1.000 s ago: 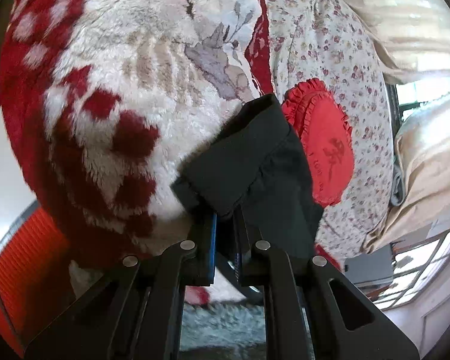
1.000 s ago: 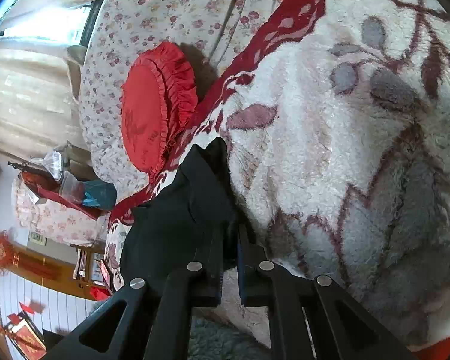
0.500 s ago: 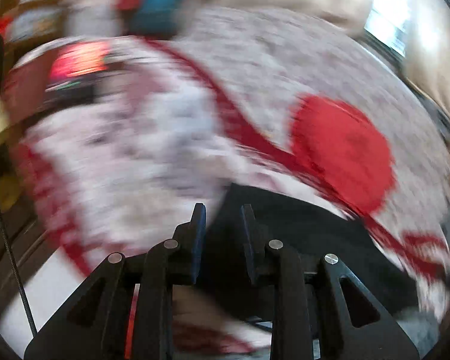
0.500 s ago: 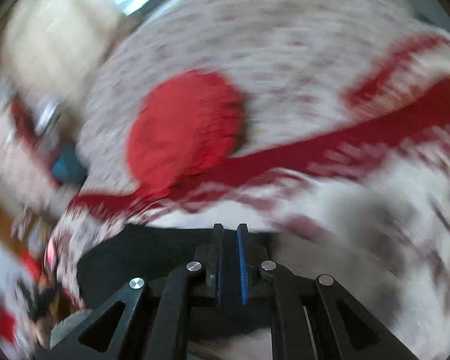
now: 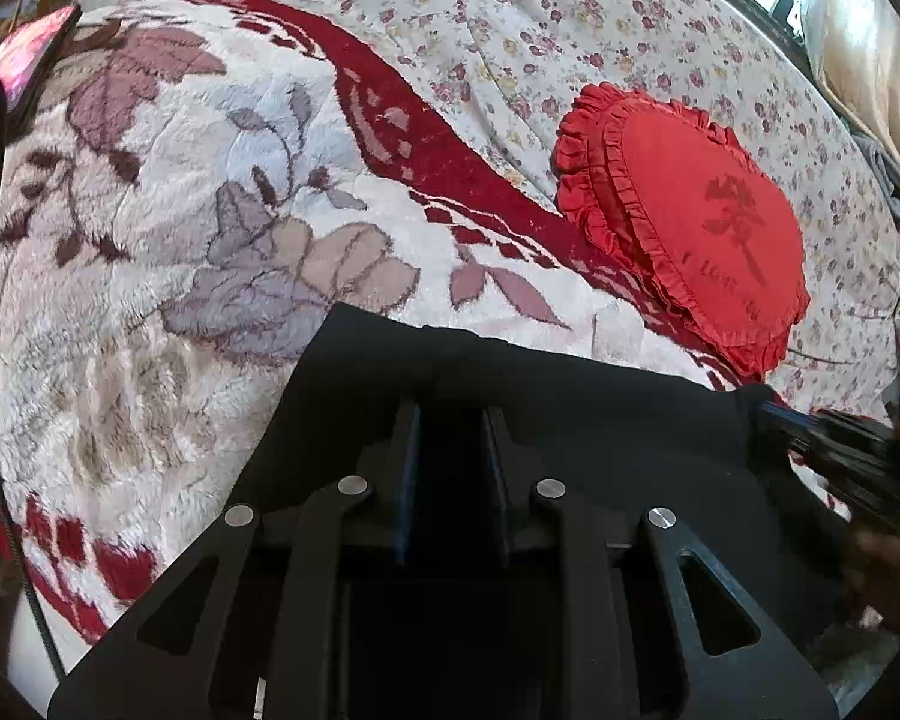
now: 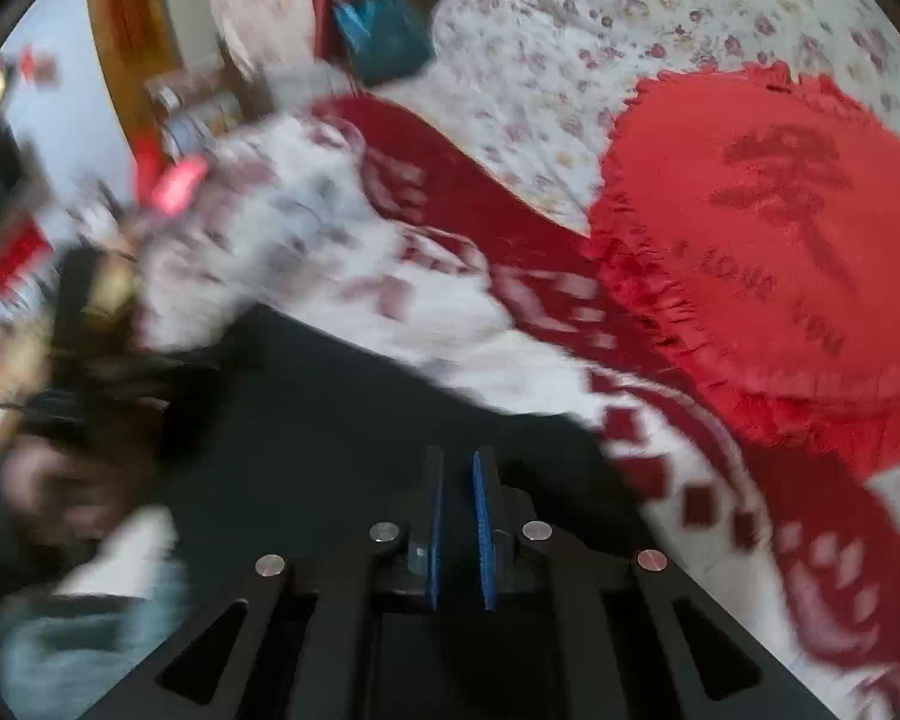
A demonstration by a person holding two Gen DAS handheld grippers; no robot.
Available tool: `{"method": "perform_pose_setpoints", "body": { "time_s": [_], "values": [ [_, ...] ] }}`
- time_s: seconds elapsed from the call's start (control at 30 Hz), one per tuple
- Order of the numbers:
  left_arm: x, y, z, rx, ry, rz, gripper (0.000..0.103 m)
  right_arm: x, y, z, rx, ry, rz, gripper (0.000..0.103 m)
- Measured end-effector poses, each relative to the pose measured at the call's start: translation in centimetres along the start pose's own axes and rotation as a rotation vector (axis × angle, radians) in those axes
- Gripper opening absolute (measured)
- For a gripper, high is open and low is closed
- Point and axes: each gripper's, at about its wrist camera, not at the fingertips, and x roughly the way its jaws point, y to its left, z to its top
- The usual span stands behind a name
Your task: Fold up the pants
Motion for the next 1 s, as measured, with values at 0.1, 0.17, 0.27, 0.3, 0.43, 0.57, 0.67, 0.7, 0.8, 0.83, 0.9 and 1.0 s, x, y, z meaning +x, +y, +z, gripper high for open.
{"method": "perform_pose_setpoints", "body": {
  "time_s": [0.1, 0.17, 0.27, 0.3, 0.43, 0.57, 0.67, 0.7, 0.8, 0.83, 0.9, 1.0],
  "values": [
    [0.0, 0.0, 0.2, -0.020, 0.004, -0.013, 0.021, 3.0, -4.4, -0.8, 0.194, 0.107, -0.138, 0.007],
    [-0.2, -0.3, 0.2, -0.008, 0.003, -0.004, 0.021, 2.9, -5.7, -1.3, 0.252, 0.078, -0.083, 0.007],
    [-0.6, -0.7, 0.4, 0.021, 0.012, 0.011, 0.021, 0.4, -5.7, -1.3, 0.244, 0.049, -0.094, 0.007],
    [-1.1, -0.9, 0.6, 0.034, 0.016, 0.017, 0.021, -1.2, -5.8, -1.5, 0.244, 0.019, -0.102, 0.007],
    [-5.1, -2.3, 0.6, 0.068, -0.069, 0.013, 0.021, -9.1, -6.3, -5.0, 0.287, -0.110, -0.020, 0.007],
    [-7.0, -5.1, -2.0, 0.185, -0.067, -0.048, 0.021, -13.7, -8.4, -12.7, 0.300, -0.092, -0.045, 0.007],
    [-3.7, -4.8, -4.1, 0.153, 0.074, -0.026, 0.021, -15.0, -14.8, -19.8, 0.583, -0.063, -0.107, 0.001],
    [-2.6, -4.0, -4.6, 0.107, 0.110, -0.029, 0.022, -15.6, -16.5, -21.7, 0.664, -0.100, -0.057, 0.000],
    [-2.8, -1.9, -4.5, -0.017, 0.088, -0.123, 0.021, -18.8, -18.4, -25.3, 0.839, -0.157, -0.215, 0.007],
    [-2.7, -1.6, -4.4, -0.043, 0.098, -0.137, 0.021, -19.8, -18.6, -26.2, 0.905, -0.180, -0.233, 0.007],
    [-2.7, -1.7, -4.3, -0.036, 0.107, -0.134, 0.021, -21.6, -17.8, -28.1, 1.019, -0.298, -0.107, 0.008],
    [-2.9, -2.1, -4.5, -0.018, 0.097, -0.115, 0.021, -22.6, -14.7, -29.6, 1.076, -0.370, 0.014, 0.044]
  ]
}}
